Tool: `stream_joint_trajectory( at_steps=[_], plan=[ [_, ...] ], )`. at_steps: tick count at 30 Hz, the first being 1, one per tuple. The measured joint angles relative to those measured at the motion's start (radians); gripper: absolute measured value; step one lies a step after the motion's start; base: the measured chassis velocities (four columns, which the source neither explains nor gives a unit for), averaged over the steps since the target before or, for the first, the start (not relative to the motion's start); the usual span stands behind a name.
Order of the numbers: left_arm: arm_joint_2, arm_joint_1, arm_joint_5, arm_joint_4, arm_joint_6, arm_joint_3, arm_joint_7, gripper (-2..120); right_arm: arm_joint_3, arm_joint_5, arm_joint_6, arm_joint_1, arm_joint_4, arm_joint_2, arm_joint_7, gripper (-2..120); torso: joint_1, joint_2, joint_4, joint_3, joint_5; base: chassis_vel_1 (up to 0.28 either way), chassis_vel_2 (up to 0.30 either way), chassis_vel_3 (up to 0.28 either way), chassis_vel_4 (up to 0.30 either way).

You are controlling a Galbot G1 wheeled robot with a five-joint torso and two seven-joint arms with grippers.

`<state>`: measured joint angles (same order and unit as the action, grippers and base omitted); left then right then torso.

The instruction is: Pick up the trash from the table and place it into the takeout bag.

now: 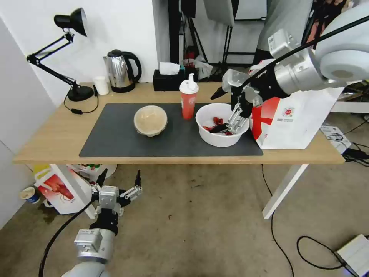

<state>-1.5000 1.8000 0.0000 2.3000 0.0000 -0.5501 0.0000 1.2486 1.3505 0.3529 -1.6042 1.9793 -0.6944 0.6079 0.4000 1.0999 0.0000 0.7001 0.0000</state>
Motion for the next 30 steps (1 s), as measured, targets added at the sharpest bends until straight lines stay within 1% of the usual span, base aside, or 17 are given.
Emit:
stream_joint_trajectory(
  at_steps=[4, 9, 17, 21, 30],
  plan=[
    [0.000, 0.000, 0.000, 0.000, 0.000, 0.000, 0.000, 100, 0.009, -0.004, 0.018, -0.012, -0.017, -0.014, 0.029, 100, 0.000, 0.000, 0.0000, 0.000, 0.0000, 0.000, 0.000, 0.000, 0.000],
    [0.000, 0.000, 0.000, 0.000, 0.000, 0.000, 0.000, 100, 0.005, -0.015, 0.020, -0.018, -0.022, -0.018, 0.037, 100, 0.000, 0.000, 0.0001, 0.000, -0.0001, 0.000, 0.000, 0.000, 0.000],
    [0.000, 0.000, 0.000, 0.000, 0.000, 0.000, 0.000, 100, -0.044, -0.055, 0.050, -0.017, -0.077, -0.027, 0.105, 100, 0.000, 0.000, -0.0001, 0.000, 0.0001, 0.000, 0.000, 0.000, 0.000],
    [0.000, 0.000, 0.000, 0.000, 0.000, 0.000, 0.000, 100, -0.072, -0.073, 0.053, -0.015, -0.093, -0.023, 0.120, 100, 0.000, 0.000, 0.0000, 0.000, 0.0002, 0.000, 0.000, 0.000, 0.000],
    [0.000, 0.000, 0.000, 0.000, 0.000, 0.000, 0.000, 100, -0.080, -0.077, 0.067, -0.044, -0.103, -0.025, 0.140, 100, 0.000, 0.000, 0.0000, 0.000, 0.0001, 0.000, 0.000, 0.000, 0.000]
  ],
)
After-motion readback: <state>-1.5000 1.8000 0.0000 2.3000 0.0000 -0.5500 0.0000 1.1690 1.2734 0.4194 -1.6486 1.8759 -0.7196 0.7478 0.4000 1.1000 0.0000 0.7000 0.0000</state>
